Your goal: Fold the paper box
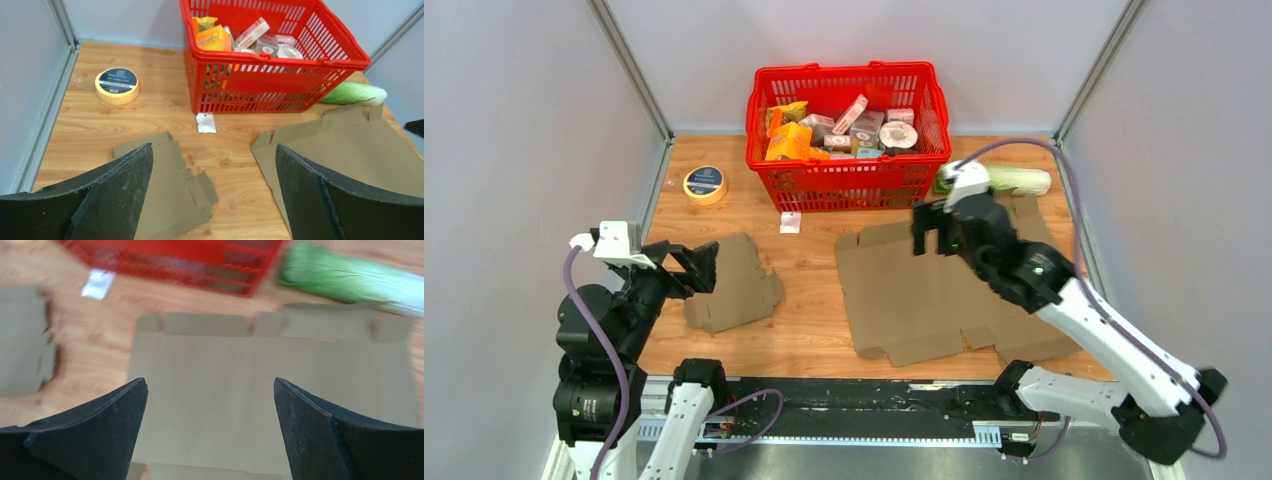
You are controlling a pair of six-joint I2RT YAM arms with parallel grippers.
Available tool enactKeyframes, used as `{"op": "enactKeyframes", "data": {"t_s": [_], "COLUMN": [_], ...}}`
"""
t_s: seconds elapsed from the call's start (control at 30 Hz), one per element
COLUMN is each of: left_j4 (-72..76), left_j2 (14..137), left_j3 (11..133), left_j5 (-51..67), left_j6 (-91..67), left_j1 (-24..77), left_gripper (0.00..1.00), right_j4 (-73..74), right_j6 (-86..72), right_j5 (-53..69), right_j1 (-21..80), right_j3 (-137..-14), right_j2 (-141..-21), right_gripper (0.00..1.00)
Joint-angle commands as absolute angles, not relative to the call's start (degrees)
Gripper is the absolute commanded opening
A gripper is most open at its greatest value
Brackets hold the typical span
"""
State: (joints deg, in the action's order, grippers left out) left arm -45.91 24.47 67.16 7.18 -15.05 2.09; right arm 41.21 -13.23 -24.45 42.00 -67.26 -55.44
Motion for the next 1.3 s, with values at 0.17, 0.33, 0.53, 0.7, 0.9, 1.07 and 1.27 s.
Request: {"op": "enactKeyframes", "data": {"t_s": [0.17,0.33,0.53,0.7,0.9,1.07,1.27], "left_j4": [-50.53,-53.61,-51.95,-50.98,-49.84,-49.57,-48.34], "left_j2": [20.40,19.60,18.63,20.12,21.09,22.41,23.72], "left_j3": [64.07,63.28,58.45,55.99,53.09,51.86,50.71], "left_j5": [5.10,6.15,9.75,14.14,16.69,18.98,20.56], "left_j6": [-14.24,-13.89,-16.08,-16.79,-17.40,-17.05,-17.14], "left_j1": [1.85,1.85,1.85,1.85,1.85,1.85,1.85], "left_gripper": [0.99,0.98,0.96,0.94,0.91,0.88,0.87], "right_j4": [9.03,3.71,-8.17,-11.07,-13.18,-13.96,-5.03], "right_j6": [-26.70,-32.34,-35.06,-37.61,-38.93,-40.96,-34.56], "right_j5": [8.26,16.78,17.84,12.31,9.32,4.84,2.28], "right_j1": [58.79,60.03,60.20,59.59,58.54,58.53,57.66], "right_j3": [-66.89,-72.08,-73.03,-72.60,-75.05,-75.85,-75.77], "right_j2": [-80.45,-97.01,-108.96,-113.20,-118.91,-121.81,-117.36], "right_gripper": [1.00,1.00,0.79,0.69,0.58,0.42,0.00]}}
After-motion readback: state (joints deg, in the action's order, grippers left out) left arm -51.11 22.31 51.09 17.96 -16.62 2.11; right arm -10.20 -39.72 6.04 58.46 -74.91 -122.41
